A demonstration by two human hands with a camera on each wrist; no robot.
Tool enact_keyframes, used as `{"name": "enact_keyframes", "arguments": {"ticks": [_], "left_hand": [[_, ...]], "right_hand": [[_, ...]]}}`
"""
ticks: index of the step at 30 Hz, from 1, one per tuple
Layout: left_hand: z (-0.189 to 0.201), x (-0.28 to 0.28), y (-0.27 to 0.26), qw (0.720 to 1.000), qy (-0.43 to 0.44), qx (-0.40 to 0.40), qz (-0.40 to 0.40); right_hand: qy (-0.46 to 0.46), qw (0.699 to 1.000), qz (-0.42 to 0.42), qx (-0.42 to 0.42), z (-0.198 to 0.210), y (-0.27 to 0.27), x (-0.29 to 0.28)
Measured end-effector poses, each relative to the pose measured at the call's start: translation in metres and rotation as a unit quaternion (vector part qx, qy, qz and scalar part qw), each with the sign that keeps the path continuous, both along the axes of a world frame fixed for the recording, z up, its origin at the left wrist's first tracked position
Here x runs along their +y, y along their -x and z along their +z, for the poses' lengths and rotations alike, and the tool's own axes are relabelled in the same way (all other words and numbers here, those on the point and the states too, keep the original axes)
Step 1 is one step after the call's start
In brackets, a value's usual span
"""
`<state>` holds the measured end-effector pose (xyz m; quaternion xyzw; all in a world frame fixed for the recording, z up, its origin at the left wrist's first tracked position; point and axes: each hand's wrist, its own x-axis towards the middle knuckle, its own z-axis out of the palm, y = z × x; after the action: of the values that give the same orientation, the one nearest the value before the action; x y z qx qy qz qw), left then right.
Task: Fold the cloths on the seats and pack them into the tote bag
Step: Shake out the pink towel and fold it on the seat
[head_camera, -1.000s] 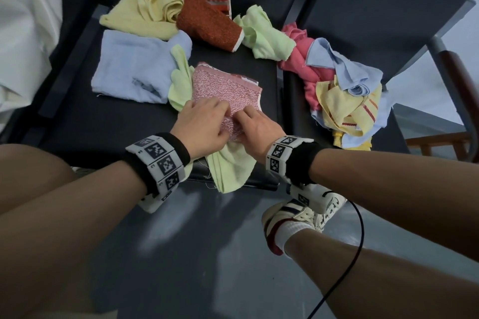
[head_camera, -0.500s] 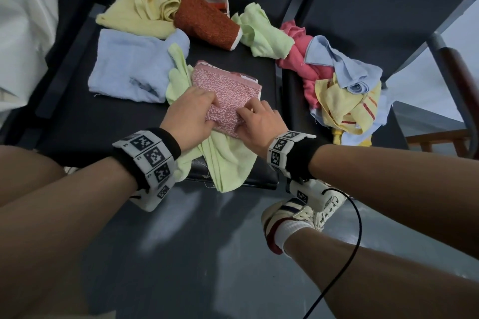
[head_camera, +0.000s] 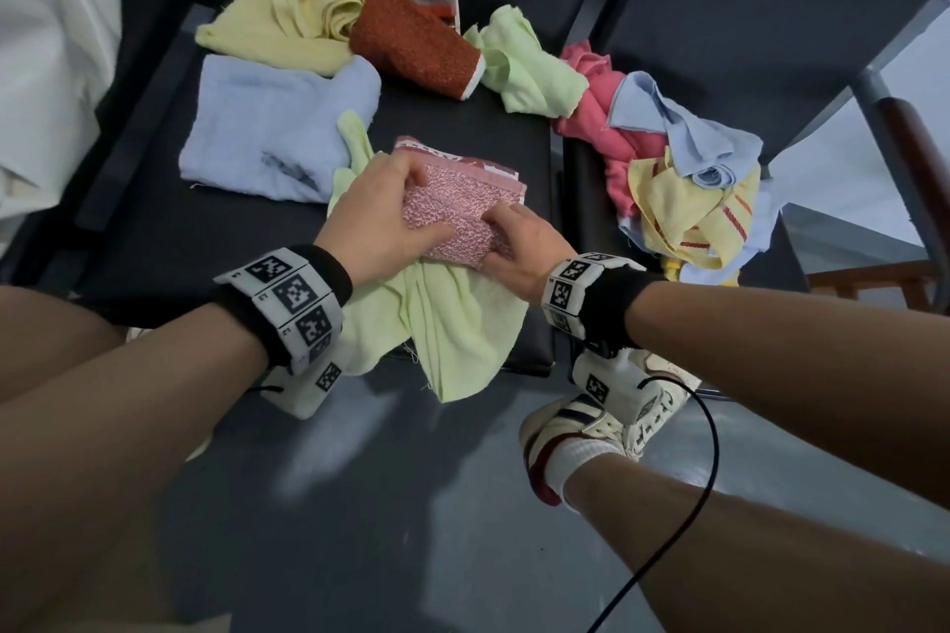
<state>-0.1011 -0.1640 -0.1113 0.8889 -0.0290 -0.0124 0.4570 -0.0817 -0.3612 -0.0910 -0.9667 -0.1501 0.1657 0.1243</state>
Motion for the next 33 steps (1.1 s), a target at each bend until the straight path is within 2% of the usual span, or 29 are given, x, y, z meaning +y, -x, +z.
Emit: {"name": "enact_keyframes", "arguments": {"ticks": [4,8,11,14,21,24,26,29,33], "left_hand": [[-0.001,0.003,0.001,0.996,-0.059,0.038,-0.052],[-0.003,0.005,0.002,0.996,-0.075,0.033,-0.044],[-0.004,0.003,0.001,0.995,-0.097,0.020,-0.028],[-0.004,0.002,0.001,0.996,-0.083,0.016,0.012],[-0.008,0.003,-0.006,0.997,-0.051,0.036,0.046],[-0.007,0.004,-0.009,0.997,-0.034,0.040,0.058],[-0.008,0.004,-0.011,0.997,-0.026,0.044,0.063],[-0.011,0.003,-0.014,0.996,-0.014,0.054,0.069],[-0.008,0.009,-0.020,0.993,0.024,0.094,0.061]], "right_hand": [[0.040,0.999,0.000,-0.011,-0.004,-0.003,-0.004],[0.073,0.997,-0.008,-0.005,-0.004,-0.007,-0.002],[0.042,0.998,-0.036,0.006,-0.002,-0.009,-0.001],[0.009,0.999,-0.051,-0.006,0.001,-0.012,-0.003],[0.042,0.999,-0.002,0.002,0.010,-0.020,-0.010],[0.048,0.999,-0.008,0.011,0.009,-0.025,-0.016],[0.030,0.999,-0.031,0.018,0.006,-0.028,-0.018],[-0.036,0.992,-0.116,0.042,-0.003,-0.033,-0.018],[-0.188,0.945,-0.259,0.063,-0.021,-0.038,-0.020]]}}
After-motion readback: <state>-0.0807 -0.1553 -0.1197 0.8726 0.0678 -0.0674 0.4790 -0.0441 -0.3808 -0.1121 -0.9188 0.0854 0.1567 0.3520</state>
